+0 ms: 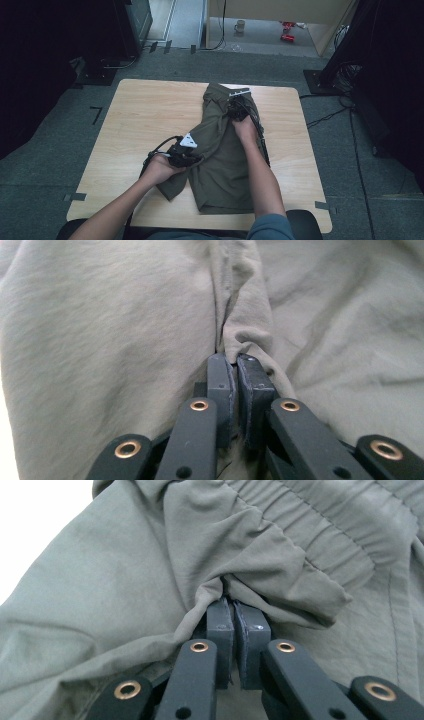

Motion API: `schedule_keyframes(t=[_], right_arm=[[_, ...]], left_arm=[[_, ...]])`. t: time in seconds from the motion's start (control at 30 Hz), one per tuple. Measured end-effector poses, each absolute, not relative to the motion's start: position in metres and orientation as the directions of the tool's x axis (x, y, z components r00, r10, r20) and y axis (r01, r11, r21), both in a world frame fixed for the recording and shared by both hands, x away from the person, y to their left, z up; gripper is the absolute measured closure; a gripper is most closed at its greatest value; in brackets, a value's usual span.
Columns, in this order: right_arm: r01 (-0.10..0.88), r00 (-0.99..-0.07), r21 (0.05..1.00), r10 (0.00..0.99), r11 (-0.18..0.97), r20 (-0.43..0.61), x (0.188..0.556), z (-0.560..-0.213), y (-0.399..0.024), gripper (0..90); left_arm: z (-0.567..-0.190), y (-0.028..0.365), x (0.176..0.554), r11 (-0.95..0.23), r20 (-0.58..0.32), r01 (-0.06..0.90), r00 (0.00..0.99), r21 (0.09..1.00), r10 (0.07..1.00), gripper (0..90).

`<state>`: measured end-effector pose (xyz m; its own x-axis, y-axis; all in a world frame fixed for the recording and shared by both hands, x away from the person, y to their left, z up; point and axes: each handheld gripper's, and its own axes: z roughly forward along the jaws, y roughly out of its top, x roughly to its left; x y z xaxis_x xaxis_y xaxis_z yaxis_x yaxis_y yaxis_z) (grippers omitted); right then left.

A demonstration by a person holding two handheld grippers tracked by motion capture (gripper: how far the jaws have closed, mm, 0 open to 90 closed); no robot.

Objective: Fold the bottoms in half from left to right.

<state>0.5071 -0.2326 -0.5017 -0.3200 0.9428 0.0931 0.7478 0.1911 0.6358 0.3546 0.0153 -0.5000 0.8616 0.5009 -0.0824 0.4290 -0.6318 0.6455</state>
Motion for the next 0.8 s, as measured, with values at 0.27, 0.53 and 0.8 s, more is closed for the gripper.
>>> schedule_keyframes(t=[0.27,0.53,0.8], right_arm=[[0.734,-0.315,0.658,0.943,0.169,0.11,0.507,-0.504,-0.225,86.1],[0.723,-0.322,0.672,0.938,0.159,0.125,0.507,-0.507,-0.215,86.1],[0.722,-0.332,0.676,0.931,0.147,0.151,0.506,-0.508,-0.206,86.1]], left_arm=[[-0.499,0.038,0.367,-0.626,-0.06,0.445,0.842,0.64,0.537,86.1],[-0.498,0.069,0.382,-0.603,-0.051,0.483,0.805,0.635,0.591,86.1],[-0.498,0.097,0.397,-0.568,-0.052,0.519,0.765,0.639,0.642,86.0]])
